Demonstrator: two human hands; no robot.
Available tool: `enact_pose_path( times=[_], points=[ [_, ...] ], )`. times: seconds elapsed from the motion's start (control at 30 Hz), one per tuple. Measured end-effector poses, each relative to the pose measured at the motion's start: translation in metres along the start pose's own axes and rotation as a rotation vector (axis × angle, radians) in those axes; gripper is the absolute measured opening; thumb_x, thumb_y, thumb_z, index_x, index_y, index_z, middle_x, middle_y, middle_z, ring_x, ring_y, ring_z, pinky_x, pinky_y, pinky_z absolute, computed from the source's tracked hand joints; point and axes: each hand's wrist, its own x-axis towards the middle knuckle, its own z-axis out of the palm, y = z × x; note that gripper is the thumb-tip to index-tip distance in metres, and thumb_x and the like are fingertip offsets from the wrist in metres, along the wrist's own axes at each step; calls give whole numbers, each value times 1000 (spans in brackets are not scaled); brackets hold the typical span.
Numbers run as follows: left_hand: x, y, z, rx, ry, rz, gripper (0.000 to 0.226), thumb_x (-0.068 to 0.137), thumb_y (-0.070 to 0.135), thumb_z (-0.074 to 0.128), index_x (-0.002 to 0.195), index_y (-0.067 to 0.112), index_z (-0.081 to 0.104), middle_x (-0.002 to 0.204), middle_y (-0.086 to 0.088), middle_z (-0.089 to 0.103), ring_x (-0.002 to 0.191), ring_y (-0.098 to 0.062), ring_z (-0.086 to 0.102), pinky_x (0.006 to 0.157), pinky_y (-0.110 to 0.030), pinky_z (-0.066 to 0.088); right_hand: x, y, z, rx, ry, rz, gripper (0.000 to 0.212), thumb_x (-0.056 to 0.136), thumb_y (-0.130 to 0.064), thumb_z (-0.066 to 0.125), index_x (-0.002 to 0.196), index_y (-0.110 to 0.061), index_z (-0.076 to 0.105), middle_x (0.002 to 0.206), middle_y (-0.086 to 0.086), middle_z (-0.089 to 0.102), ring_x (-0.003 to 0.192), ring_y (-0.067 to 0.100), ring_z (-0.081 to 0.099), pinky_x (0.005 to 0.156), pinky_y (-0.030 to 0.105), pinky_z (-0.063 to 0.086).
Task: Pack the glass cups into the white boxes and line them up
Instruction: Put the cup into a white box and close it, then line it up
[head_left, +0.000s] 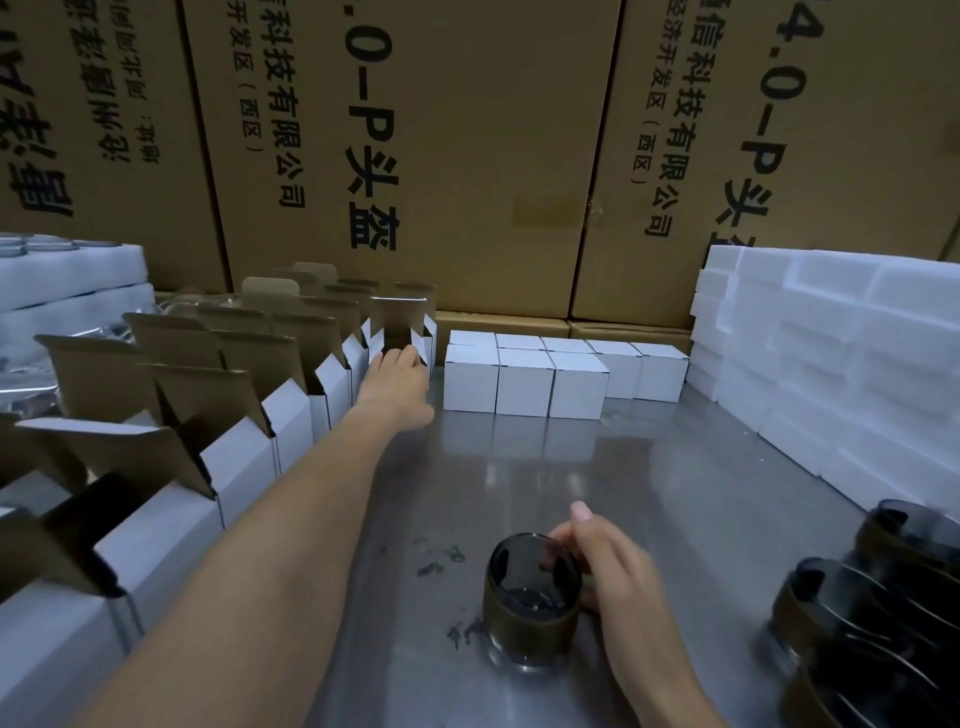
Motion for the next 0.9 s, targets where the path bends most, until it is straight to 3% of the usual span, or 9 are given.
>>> enact_pose_path(
  times=[0.07,0.23,0.43,0.53,0.6,0.67,0.77,0.83,0.9],
  points=[
    [-13,5,-8,-64,62,-9,29,83,29,63,109,16,65,117,-3,49,113,-21,43,104,-35,31,0,-1,1,-17,10,-12,66,70,-74,44,73,-10,61,72,10,64,68,19,55,74,49,47],
    [-63,46,-27,-128,133,39,23,87,31,57,103,20,68,113,0,51,105,-19,46,94,-31,35,1,-1,2,-14,35,5,60,71,-72,46,70,-14,62,67,3,64,69,18,57,77,53,48],
    [-121,92,-61,-147,61,141,24,88,36,55,101,23,70,112,0,53,104,-19,50,101,-35,32,-1,-5,2,-32,40,37,46,80,-62,47,64,-23,66,72,11,68,79,32,66,70,45,52],
    [-144,106,-85,-172,32,143,27,89,38,52,98,23,72,107,1,55,96,-19,52,89,-32,35,-1,-6,-1,9,62,59,41,92,-48,51,63,-23,66,61,5,65,74,35,67,63,37,47],
    [-158,115,-98,-169,50,149,28,90,40,50,96,24,72,103,1,54,92,-19,53,79,-30,34,-1,-5,-2,33,73,48,34,94,-43,52,70,-22,64,62,1,64,68,29,64,63,37,46],
    [-169,124,-105,-189,113,182,27,89,43,50,88,24,70,95,3,52,90,-18,53,69,-27,34,0,-4,-2,36,98,26,24,93,-41,54,80,-23,61,76,-3,66,74,17,62,66,37,48],
    [-184,131,-112,-312,331,252,23,87,42,55,72,25,57,84,8,49,80,-10,48,54,-22,29,0,-6,-3,74,112,16,18,91,-44,55,96,-26,57,104,-2,63,84,9,60,56,28,49],
    [-190,128,-109,-466,462,240,18,85,36,58,72,25,53,81,11,50,74,-7,48,54,-20,34,-1,-6,-3,72,105,13,35,88,-49,56,113,-25,55,116,-4,58,93,8,59,59,26,51],
    [-188,120,-98,-714,502,106,9,86,33,61,82,27,55,91,14,50,83,-5,52,62,-19,41,-1,-5,-3,25,99,13,49,85,-54,57,125,-26,50,126,-7,53,107,10,56,75,33,56]
  ],
)
